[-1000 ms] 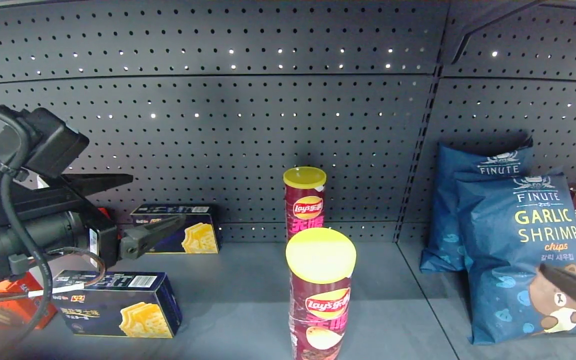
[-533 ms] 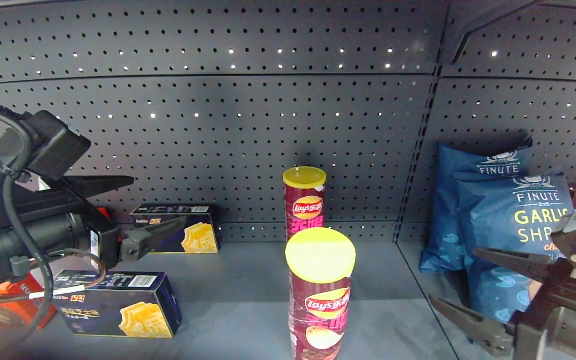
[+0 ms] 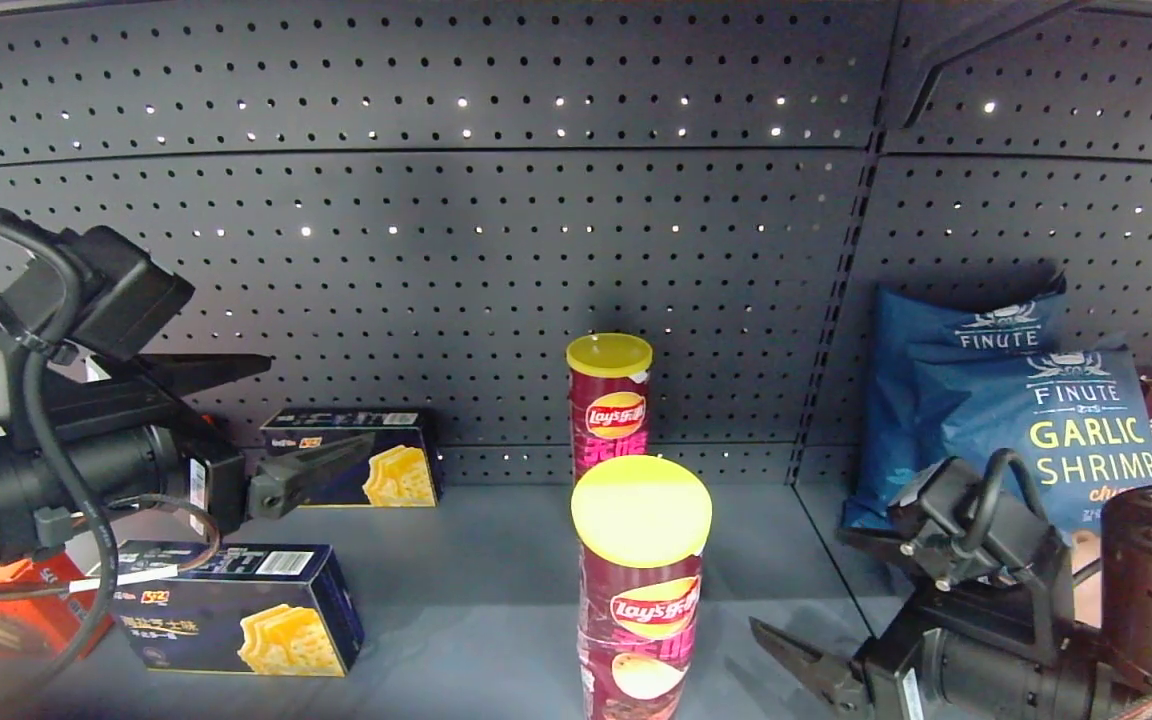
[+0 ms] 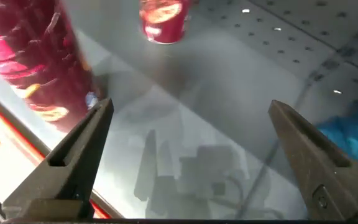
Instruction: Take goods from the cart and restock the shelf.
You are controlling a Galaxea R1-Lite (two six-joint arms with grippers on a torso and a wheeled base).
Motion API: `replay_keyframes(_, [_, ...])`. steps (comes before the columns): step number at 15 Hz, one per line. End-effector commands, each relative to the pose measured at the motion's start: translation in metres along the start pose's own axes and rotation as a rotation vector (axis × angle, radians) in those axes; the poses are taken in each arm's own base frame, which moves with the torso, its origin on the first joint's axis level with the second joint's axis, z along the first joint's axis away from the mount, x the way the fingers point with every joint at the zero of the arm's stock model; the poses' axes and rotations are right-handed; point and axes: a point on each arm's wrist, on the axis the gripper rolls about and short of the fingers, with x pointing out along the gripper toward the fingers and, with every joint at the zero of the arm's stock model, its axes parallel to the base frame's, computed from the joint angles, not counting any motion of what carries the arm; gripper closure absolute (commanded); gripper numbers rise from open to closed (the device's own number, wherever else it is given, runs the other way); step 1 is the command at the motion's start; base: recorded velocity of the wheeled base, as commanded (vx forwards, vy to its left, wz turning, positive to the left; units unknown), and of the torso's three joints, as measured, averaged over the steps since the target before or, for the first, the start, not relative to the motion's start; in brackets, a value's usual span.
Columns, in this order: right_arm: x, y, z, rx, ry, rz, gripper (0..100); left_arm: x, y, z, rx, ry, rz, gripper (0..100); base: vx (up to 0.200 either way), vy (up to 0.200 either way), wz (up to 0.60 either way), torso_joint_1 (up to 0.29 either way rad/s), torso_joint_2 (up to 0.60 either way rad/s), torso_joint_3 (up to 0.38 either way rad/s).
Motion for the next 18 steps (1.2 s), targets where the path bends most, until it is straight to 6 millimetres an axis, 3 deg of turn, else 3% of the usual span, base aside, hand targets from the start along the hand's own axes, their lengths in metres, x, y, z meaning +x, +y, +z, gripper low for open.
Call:
replay_keyframes(1, [0.012, 0.005, -0.001, -0.012, 0.029, 0.015, 0, 0.002, 0.000, -0.001, -0.001, 0.006, -0.001, 0, 0.000, 0.000, 0.00, 0.000, 0.00, 0.000])
replay_keyframes(9, [0.030, 0.013, 0.006, -0.021, 0.019, 0.033, 0, 0.005, 0.000, -0.003, -0.003, 0.017, -0.004, 0, 0.000, 0.000, 0.00, 0.000, 0.00, 0.000])
replay_keyframes(18, [0.028, 0.022, 0.005, -0.034, 0.018, 0.065, 0, 0.005, 0.000, -0.004, -0.005, 0.021, -0.004, 0, 0.000, 0.000, 0.00, 0.000, 0.00, 0.000])
